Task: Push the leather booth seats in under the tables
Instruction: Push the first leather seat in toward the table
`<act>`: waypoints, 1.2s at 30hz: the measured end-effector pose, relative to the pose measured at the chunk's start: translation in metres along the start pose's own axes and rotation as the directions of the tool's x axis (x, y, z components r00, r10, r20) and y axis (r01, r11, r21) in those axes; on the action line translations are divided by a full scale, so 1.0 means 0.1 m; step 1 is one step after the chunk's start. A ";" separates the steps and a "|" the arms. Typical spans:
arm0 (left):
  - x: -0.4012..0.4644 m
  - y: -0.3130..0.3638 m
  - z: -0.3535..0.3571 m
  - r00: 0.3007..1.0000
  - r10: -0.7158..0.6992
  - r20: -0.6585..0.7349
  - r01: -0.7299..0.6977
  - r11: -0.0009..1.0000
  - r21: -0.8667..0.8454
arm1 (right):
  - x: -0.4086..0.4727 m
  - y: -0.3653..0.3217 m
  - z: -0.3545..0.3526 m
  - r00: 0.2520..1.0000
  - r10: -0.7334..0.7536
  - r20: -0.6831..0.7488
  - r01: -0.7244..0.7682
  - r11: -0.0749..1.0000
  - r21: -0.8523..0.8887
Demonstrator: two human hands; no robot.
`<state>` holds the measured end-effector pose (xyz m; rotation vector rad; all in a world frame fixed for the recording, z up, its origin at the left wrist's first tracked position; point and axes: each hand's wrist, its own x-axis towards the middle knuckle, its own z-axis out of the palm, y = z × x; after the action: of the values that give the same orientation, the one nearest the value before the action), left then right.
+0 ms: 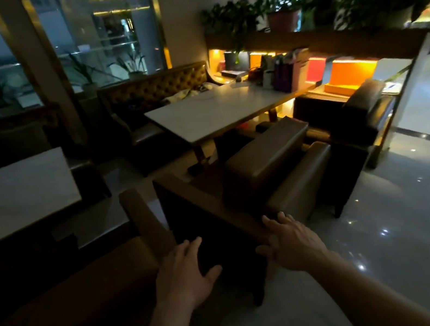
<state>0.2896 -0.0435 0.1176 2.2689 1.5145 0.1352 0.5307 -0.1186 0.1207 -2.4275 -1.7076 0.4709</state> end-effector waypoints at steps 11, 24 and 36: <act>1.41 1.85 0.79 0.979 0.177 0.104 -0.178 0.984 0.001 | 0.67 1.95 -0.56 0.985 0.157 -0.077 -0.159 0.987 -0.017; 3.72 3.09 1.72 0.977 0.082 0.196 -0.070 0.995 -0.066 | 2.94 3.52 -1.02 0.989 0.121 0.084 -0.113 0.989 -0.095; 5.01 3.53 2.41 0.953 -0.156 0.259 0.187 0.977 -0.100 | 4.96 4.49 -0.84 0.949 -0.118 0.292 0.179 0.965 -0.191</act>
<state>0.8699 0.2256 -0.0383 1.9632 1.5150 -0.1014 1.1121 0.1943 -0.0160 -2.4424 -2.1438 0.6661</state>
